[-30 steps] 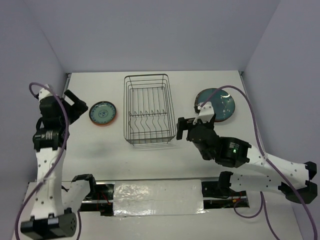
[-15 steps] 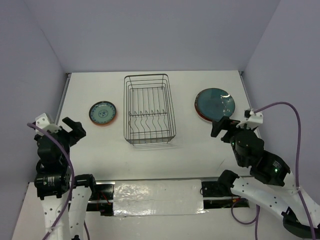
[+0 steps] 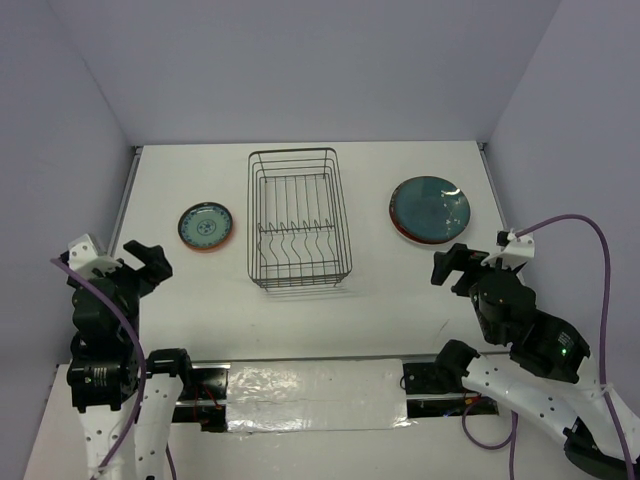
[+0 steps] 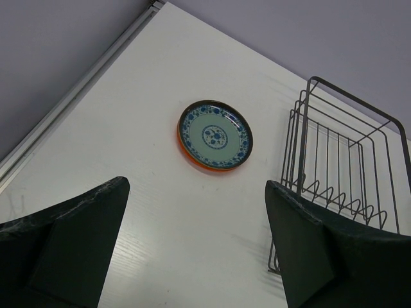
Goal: Unload the plates from the dish rack
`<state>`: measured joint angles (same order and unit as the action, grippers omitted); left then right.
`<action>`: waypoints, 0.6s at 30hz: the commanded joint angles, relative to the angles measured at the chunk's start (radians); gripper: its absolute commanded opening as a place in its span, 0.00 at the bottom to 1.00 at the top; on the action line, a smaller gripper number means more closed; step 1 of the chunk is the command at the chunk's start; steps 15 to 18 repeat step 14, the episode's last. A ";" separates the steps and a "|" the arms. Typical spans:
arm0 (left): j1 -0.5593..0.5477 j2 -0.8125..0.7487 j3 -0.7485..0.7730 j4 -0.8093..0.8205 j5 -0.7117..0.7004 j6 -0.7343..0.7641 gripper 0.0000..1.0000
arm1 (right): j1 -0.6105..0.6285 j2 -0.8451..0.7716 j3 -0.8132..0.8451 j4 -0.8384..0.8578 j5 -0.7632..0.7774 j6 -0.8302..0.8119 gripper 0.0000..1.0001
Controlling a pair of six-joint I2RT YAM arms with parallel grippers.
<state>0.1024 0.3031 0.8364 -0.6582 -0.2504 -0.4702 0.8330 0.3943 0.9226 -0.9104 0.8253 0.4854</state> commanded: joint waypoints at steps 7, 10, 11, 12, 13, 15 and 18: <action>-0.013 -0.002 -0.002 0.034 -0.043 -0.004 1.00 | -0.003 0.011 -0.008 -0.002 -0.011 0.001 1.00; -0.015 0.002 -0.002 0.035 -0.039 -0.004 0.99 | -0.003 0.003 -0.008 -0.001 -0.015 -0.005 1.00; -0.015 0.004 -0.002 0.035 -0.039 -0.004 1.00 | -0.003 0.002 -0.008 0.001 -0.017 -0.005 1.00; -0.015 0.004 -0.002 0.035 -0.039 -0.004 1.00 | -0.003 0.003 -0.004 -0.002 -0.017 -0.005 1.00; -0.013 0.004 -0.002 0.034 -0.041 -0.005 1.00 | -0.003 0.003 -0.002 -0.011 -0.009 -0.001 1.00; -0.013 0.004 -0.002 0.032 -0.047 -0.007 1.00 | -0.003 0.002 0.001 -0.015 -0.006 0.004 1.00; -0.013 0.004 -0.002 0.032 -0.047 -0.007 1.00 | -0.003 0.002 0.001 -0.015 -0.006 0.004 1.00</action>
